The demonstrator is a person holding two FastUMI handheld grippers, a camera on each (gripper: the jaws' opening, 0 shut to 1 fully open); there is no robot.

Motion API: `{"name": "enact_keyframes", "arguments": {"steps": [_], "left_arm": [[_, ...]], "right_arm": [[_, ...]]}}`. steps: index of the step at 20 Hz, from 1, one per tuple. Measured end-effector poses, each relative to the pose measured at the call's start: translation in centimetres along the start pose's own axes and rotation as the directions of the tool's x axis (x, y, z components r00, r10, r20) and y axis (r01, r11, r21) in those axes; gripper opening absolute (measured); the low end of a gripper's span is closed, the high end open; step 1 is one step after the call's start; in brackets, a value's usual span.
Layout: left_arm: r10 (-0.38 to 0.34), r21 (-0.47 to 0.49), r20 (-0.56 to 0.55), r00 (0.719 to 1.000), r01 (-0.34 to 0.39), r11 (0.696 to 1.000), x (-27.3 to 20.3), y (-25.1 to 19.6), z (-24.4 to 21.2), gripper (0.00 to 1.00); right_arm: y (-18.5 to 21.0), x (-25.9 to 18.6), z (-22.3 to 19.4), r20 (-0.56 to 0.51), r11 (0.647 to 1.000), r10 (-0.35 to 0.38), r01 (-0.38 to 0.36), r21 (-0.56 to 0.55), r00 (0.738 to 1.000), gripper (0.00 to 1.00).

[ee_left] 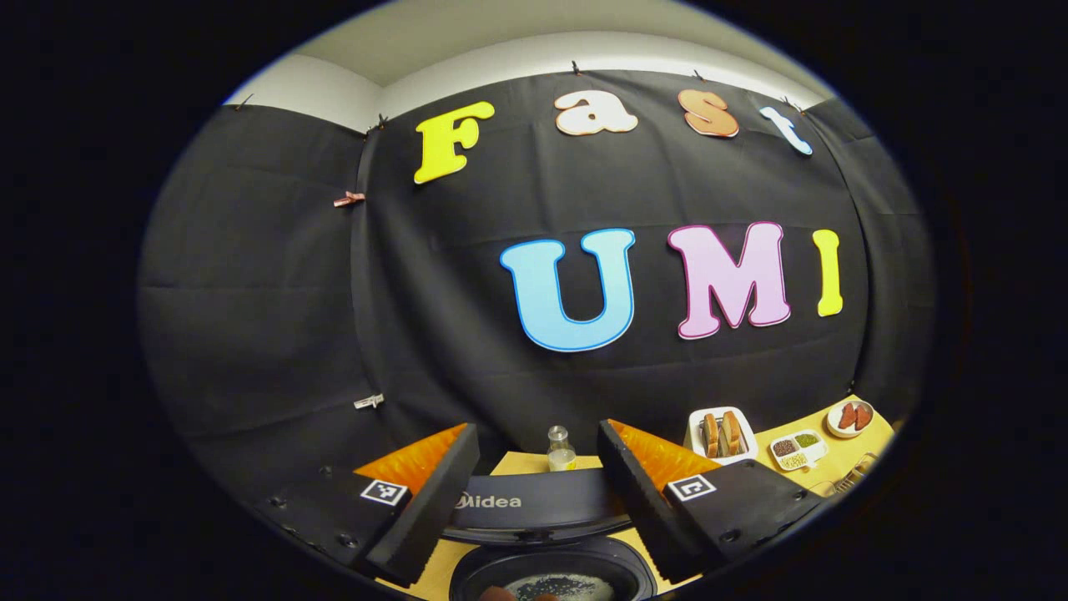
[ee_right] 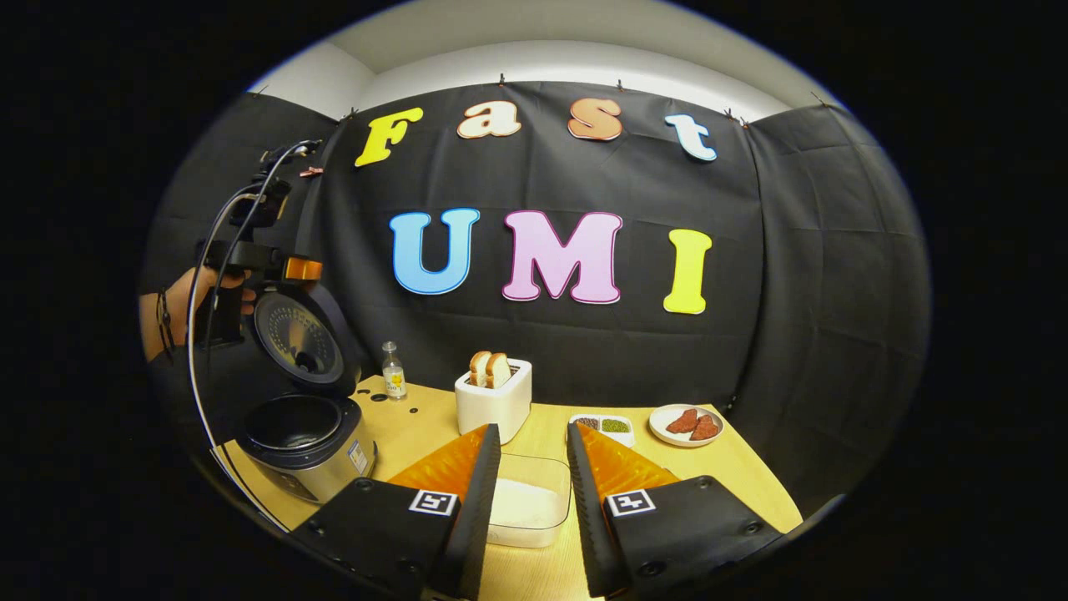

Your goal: Close the left gripper, press the button to open the rice cooker; take a wooden spoon from the chopstick holder with the right hand, scoop a spoonful of rice and pour it into the rice cooker, then put the wooden spoon back into the chopstick holder.

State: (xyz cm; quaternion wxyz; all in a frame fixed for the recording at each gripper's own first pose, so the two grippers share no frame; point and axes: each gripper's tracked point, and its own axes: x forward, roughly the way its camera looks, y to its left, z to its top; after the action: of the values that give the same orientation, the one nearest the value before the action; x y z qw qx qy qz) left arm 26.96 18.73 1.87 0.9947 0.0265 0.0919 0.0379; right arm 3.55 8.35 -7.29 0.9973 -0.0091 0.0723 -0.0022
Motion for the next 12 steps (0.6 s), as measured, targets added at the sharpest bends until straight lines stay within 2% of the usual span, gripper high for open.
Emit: {"name": "enact_keyframes", "arguments": {"steps": [3, 5, 12], "left_arm": [[-0.009, -0.015, -0.032, 0.999, 0.008, 1.0, -0.5, 0.0, -0.5, 0.99], [-0.01, -0.032, -0.051, 0.999, 0.008, 0.999, -1.3, -0.1, -1.0, 0.97], [-0.012, -0.083, -0.105, 0.994, 0.003, 0.997, -7.2, -0.8, -4.5, 0.96]], "right_arm": [[0.0, 0.0, 0.2, 0.002, 1.0, 0.0, 0.0, 0.014, 1.0, 0.51], [0.0, 0.0, 0.3, 0.005, 1.0, -0.001, 0.001, 0.017, 1.0, 0.5], [-0.2, 0.0, 0.6, 0.009, 1.0, 0.006, -0.007, 0.022, 1.0, 0.5]]}}
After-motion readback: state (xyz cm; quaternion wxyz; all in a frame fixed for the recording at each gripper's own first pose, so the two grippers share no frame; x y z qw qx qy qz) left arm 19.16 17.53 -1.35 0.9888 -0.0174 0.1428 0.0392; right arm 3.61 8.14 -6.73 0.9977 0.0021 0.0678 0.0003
